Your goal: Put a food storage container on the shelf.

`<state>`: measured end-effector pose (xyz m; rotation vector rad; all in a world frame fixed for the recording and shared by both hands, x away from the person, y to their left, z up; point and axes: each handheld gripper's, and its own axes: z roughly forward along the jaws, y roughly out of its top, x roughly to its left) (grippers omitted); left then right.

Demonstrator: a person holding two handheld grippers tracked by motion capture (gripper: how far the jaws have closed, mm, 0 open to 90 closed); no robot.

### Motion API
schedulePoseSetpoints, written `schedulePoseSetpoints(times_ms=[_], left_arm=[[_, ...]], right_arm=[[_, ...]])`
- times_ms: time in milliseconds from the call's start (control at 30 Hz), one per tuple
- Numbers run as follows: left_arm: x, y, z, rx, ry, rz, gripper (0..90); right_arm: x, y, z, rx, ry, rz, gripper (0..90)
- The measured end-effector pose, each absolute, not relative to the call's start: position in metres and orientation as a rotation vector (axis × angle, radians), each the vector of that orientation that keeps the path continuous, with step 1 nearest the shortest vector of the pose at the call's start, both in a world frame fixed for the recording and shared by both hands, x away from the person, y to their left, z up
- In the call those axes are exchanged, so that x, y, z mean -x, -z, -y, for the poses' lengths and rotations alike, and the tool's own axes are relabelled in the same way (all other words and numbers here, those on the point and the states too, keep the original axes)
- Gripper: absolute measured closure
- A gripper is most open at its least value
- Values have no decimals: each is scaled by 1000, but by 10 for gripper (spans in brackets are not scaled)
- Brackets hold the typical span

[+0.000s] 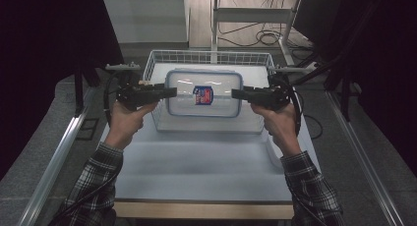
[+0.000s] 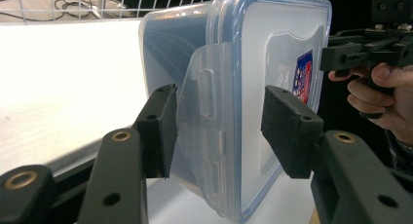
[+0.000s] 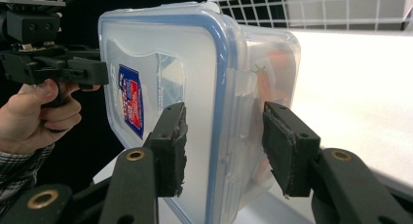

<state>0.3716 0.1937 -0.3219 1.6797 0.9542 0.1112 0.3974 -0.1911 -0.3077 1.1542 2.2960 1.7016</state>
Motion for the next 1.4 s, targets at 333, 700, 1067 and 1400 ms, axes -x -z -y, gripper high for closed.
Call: schedulePoseSetpoints(times_ms=[333,700,1067,1400], left_arm=[[-399,309,-193,-1666,-99,-970,483],[-426,305,-190,-1660,-69,-988,482],[-449,318,-188,-1629,-58,-988,474],[-449,323,-180,-1691,-175,-998,468]], right_arm=[[-422,295,190,-1180,-1719,-2256,520],[-446,289,193,-1224,-1733,-2219,518],[-467,298,196,-1295,-1747,-2180,511],[-470,300,192,-1290,-1672,-2184,461]])
